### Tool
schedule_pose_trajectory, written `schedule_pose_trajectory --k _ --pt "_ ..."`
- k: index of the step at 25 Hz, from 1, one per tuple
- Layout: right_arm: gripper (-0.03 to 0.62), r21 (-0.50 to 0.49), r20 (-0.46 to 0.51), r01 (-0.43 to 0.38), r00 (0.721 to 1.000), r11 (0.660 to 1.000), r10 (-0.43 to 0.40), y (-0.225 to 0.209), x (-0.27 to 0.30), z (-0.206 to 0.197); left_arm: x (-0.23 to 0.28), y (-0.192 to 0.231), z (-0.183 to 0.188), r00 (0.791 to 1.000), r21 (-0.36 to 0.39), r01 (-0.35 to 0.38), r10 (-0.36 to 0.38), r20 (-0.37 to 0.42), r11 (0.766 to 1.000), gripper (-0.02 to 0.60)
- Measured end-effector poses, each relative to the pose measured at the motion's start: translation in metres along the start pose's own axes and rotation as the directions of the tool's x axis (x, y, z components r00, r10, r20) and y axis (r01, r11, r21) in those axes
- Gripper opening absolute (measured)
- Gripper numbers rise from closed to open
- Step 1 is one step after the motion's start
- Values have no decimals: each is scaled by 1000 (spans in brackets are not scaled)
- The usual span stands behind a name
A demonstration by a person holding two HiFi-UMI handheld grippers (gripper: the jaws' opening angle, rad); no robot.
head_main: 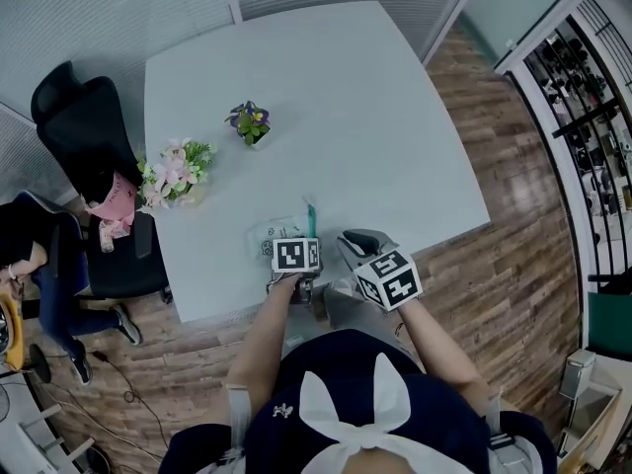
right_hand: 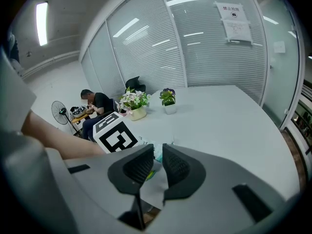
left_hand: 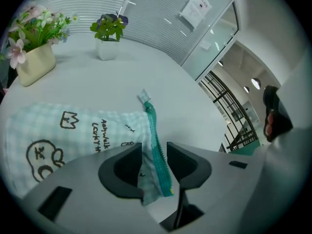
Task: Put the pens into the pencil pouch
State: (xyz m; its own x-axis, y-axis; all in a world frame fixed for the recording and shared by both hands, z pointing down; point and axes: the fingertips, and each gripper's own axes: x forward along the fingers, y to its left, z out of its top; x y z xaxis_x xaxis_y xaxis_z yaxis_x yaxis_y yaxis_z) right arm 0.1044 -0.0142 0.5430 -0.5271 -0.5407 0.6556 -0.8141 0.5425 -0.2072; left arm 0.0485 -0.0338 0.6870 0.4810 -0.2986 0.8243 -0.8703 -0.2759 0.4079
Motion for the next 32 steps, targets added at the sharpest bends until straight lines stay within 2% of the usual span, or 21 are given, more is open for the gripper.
schedule_pose_trajectory --k 3,5,9,12,17,21,24,28,32 --pt "61 -6 14 2 1000 1000 -2 0 -1 5 -10 -3 6 1000 42 -11 11 3 999 172" --pt "61 1 31 -2 1000 1000 2 0 -2 10 -21 -4 13 1000 42 -6 5 25 999 173" --pt "61 5 65 -10 998 1000 9 2 -4 20 -46 -7 27 994 6 13 -14 107 1000 173" --pt "61 -1 86 -12 996 1000 12 4 -5 27 -69 -7 40 983 -8 11 -10 185 1000 173" --pt "55 0 121 -2 993 1000 2 6 -8 37 -110 -7 57 949 -10 3 0 316 1000 139" --pt "54 5 136 0 991 1000 -1 9 -11 41 -143 -9 69 908 -28 2 10 419 1000 64" --pt "40 12 167 5 986 1000 -7 11 -14 48 -164 -17 76 880 15 -2 -5 476 1000 46" --pt "8 21 208 9 978 1000 -14 16 -19 58 -183 -30 78 861 106 -78 14 508 991 35" --pt "8 19 240 -21 971 1000 16 24 -23 67 -198 -39 83 832 146 -123 22 554 982 29"
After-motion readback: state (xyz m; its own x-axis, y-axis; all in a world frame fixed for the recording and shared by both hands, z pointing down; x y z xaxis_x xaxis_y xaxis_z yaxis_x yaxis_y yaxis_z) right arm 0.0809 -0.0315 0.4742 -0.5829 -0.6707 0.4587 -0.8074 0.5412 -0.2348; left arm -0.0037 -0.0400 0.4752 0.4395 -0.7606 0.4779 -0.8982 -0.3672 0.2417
